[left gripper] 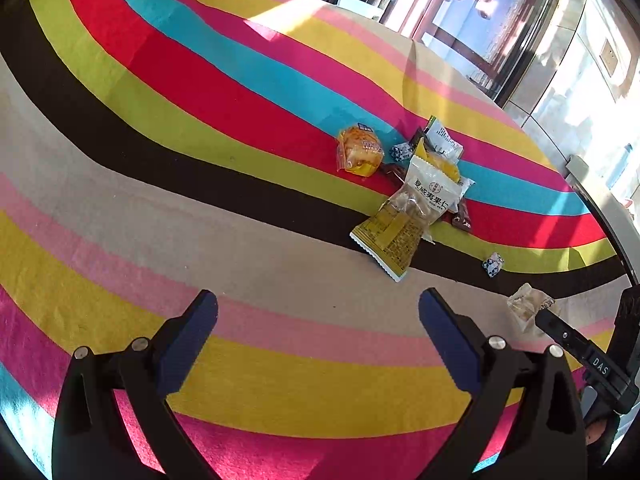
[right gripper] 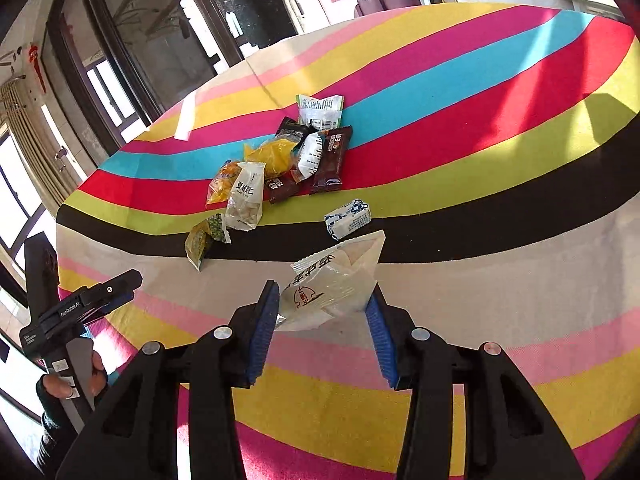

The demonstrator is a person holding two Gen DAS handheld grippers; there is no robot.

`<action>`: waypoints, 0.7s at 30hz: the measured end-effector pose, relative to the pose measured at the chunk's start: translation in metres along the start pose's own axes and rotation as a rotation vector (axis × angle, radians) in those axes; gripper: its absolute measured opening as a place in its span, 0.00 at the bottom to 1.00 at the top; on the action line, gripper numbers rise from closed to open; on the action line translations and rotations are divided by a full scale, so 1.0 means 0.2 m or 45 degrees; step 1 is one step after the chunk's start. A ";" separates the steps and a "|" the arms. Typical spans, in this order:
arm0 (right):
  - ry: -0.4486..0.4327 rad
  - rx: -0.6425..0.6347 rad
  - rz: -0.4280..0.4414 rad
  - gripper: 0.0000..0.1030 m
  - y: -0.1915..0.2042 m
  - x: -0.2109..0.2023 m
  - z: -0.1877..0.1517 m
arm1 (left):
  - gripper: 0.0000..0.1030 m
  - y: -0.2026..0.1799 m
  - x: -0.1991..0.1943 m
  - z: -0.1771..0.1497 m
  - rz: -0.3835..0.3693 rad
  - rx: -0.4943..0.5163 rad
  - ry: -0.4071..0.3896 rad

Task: Organize snacks
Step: 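Grasp the white translucent packet with the right tool, then grasp the yellow flat packet with the left tool while the right tool holds the white packet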

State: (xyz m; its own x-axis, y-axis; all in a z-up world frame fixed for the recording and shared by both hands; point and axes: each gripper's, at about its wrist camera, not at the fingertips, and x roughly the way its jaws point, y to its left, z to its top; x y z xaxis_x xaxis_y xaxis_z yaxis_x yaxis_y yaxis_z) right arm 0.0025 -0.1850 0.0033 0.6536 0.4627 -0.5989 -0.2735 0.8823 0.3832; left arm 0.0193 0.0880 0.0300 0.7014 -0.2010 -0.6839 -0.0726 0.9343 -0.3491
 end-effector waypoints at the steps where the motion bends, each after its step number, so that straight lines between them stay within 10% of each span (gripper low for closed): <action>1: -0.016 0.008 0.027 0.43 -0.01 -0.01 0.00 | 0.98 0.00 0.00 0.00 0.001 0.003 0.001; 10: -0.025 0.138 0.109 0.43 -0.09 -0.01 0.01 | 0.98 -0.03 0.03 0.01 0.044 0.037 0.051; 21: -0.024 0.144 0.110 0.43 -0.10 -0.01 0.00 | 0.98 -0.39 0.34 0.16 0.171 0.381 0.237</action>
State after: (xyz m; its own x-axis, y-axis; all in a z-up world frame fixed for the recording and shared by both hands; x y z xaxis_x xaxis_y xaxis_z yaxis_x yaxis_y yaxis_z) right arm 0.0057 -0.2033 -0.0028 0.6446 0.5338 -0.5473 -0.2486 0.8233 0.5102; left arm 0.0957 0.0111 0.0310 0.5568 -0.0954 -0.8251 0.0749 0.9951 -0.0645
